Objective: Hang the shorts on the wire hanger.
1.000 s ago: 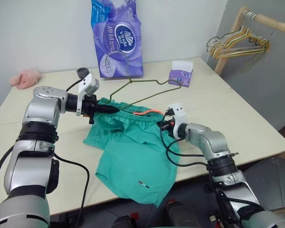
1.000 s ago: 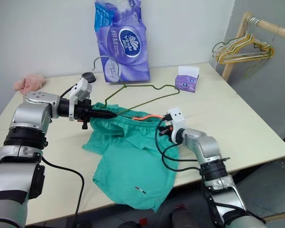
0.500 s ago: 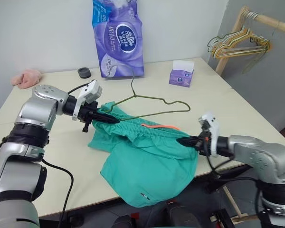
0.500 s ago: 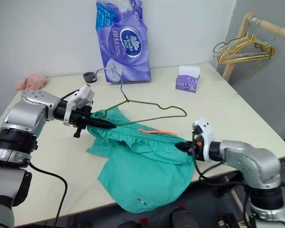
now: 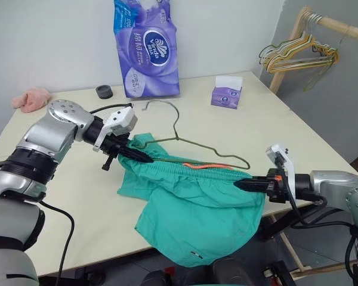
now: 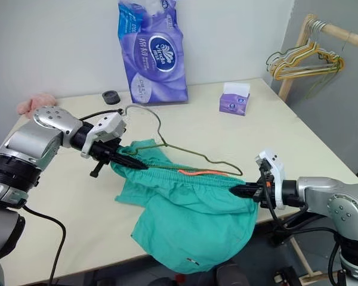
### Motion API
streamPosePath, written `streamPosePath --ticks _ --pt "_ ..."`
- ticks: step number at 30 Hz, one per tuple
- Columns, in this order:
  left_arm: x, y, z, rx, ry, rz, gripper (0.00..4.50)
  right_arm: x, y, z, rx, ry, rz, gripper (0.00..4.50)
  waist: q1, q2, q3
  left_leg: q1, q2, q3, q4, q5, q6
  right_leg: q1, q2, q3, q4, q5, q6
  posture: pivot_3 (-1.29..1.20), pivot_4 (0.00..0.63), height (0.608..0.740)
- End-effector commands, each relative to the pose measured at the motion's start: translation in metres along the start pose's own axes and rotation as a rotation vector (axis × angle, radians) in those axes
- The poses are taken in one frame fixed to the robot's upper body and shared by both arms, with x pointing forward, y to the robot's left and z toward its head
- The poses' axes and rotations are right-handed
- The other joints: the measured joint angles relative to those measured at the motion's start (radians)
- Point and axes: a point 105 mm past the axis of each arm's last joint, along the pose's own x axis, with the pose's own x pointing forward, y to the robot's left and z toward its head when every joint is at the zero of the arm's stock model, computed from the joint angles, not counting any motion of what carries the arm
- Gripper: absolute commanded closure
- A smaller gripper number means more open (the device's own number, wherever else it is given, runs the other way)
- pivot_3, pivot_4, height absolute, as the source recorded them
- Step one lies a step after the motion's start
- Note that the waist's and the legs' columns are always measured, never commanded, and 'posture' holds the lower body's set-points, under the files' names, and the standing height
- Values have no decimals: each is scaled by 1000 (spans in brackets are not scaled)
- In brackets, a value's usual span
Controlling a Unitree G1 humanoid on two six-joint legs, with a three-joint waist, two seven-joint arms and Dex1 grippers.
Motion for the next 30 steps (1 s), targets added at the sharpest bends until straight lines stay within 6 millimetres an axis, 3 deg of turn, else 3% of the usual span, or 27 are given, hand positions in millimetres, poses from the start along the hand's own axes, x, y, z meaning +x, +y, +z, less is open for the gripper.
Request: streamPosePath --ticks 1,7,9,18,22,26,30 --pt "-28 7 -12 -27 82 96 4500 -17 -19 2 19 -30 -119 4480 0 0 1 0 0 0 0 0 0 0 0 0 0 0 0 -223 82 740" --pt "-32 30 9 -107 -111 192 4500 -15 -24 0 24 -42 -146 4480 2 -1 2 0 0 1 0 0 0 0 0 0 0 -2 4 -226 83 740" --pt "-25 36 8 -140 -153 217 4500 -9 -23 3 11 -49 -147 4480 0 -1 2 0 0 1 0 0 0 0 1 -1 0 -2 4 -230 83 740" --pt "52 6 -18 -290 -213 10 4500 34 -8 -3 -20 -21 -92 4480 -4 0 3 1 2 1 0 0 0 -1 3 3 1 0 -1 -233 89 740" --pt "65 4 -22 -308 -218 17 4500 44 -10 -8 -25 -5 -126 4480 0 -1 4 1 2 2 0 0 0 0 2 3 1 0 -1 -236 91 740" --pt "68 6 -23 -296 -218 49 4500 40 -5 -16 -130 49 -144 4480 2 -1 5 0 1 2 0 0 0 0 1 2 1 0 -1 -236 94 740" --pt "68 6 -21 -290 -220 55 4500 30 1 -17 -268 94 -141 3383 0 -1 6 1 1 2 0 0 0 0 1 2 0 -1 -1 -235 94 740"
